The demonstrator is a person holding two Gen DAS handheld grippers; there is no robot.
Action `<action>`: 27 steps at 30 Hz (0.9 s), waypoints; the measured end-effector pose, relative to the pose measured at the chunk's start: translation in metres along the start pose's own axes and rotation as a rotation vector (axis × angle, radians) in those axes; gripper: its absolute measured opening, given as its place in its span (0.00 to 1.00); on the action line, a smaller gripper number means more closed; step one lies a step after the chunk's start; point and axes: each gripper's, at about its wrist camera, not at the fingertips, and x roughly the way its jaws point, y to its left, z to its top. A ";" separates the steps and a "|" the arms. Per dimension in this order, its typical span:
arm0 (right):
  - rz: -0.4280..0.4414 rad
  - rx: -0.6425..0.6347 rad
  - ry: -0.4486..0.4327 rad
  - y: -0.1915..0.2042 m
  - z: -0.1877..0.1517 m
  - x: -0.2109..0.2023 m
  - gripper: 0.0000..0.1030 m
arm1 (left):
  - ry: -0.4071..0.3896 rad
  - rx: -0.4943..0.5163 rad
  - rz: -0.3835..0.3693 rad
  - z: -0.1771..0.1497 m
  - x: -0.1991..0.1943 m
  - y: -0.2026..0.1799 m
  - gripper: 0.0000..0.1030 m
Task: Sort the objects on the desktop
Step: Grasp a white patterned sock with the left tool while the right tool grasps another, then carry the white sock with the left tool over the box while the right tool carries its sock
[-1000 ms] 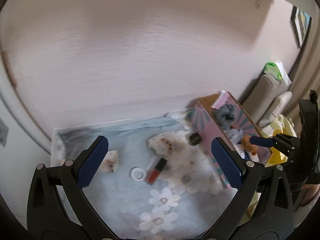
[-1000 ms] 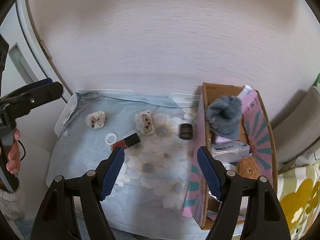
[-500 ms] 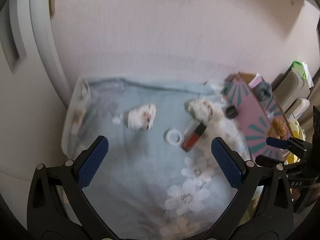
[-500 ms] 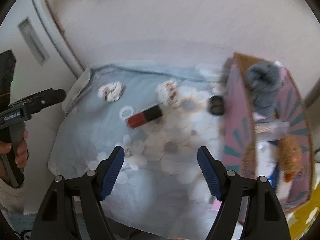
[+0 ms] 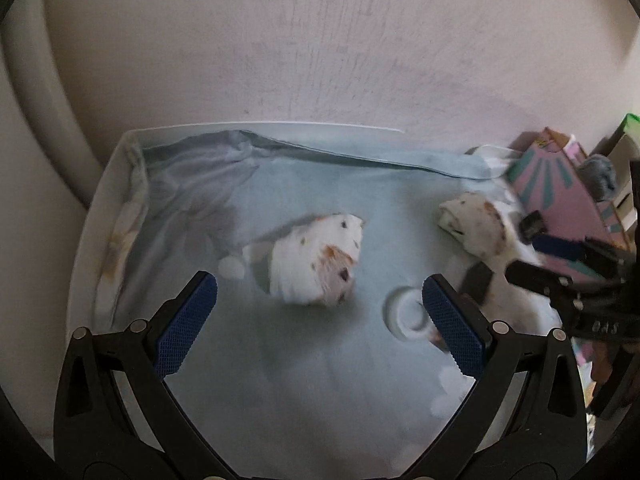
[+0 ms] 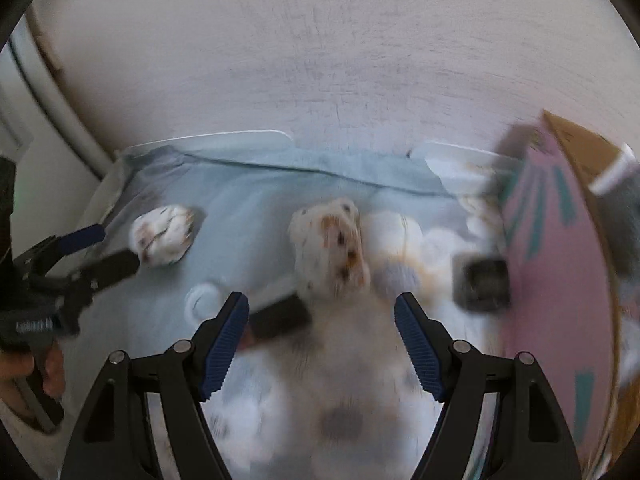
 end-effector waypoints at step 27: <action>-0.058 -0.068 0.045 -0.002 0.028 0.032 0.29 | 0.041 0.017 -0.083 0.022 0.025 0.006 0.37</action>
